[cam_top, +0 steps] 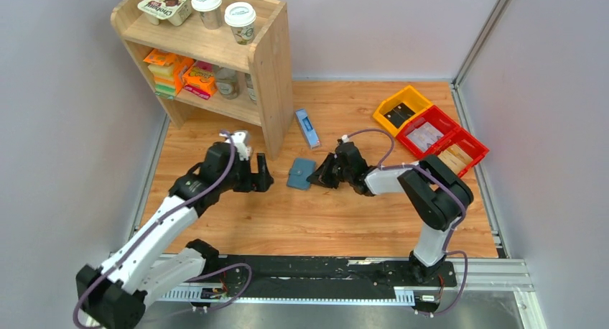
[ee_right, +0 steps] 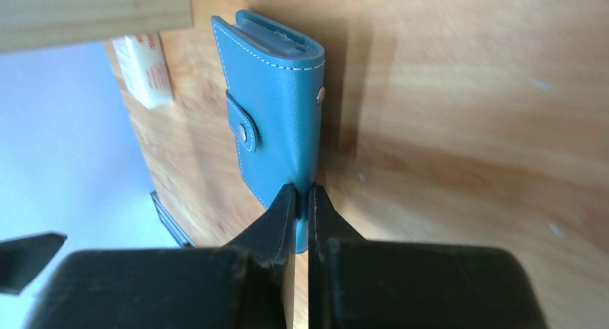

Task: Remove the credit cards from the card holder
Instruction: Open the card holder at the center of the board.

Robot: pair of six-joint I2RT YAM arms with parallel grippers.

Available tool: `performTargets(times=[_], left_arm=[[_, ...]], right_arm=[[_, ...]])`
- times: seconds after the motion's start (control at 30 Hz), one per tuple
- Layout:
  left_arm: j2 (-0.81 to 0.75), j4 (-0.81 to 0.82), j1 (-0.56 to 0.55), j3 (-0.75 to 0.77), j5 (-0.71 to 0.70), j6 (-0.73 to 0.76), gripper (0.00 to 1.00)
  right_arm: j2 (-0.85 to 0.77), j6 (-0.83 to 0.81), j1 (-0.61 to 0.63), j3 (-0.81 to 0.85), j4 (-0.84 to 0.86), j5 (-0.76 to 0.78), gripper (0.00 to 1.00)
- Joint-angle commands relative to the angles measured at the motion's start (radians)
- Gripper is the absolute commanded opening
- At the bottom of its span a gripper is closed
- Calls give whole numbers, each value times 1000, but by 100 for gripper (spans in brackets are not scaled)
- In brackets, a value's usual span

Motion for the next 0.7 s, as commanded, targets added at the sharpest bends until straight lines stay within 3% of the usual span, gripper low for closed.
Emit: performTargets(times=[0.0, 0.2, 0.27, 0.43, 0.67], left_arm=[[147, 81, -130, 62, -106, -31, 100], [340, 124, -262, 129, -160, -50, 100], [406, 132, -311, 157, -166, -55, 100], [547, 114, -349, 232, -152, -74, 97], [652, 46, -372, 332, -149, -75, 94]], right_arm=[[-112, -141, -11, -80, -186, -37, 1], [-247, -156, -11, -215, -214, -45, 3], [-263, -152, -14, -238, -190, -54, 10], [-228, -132, -60, -262, -90, -107, 25], [-154, -99, -116, -296, 77, -173, 31]])
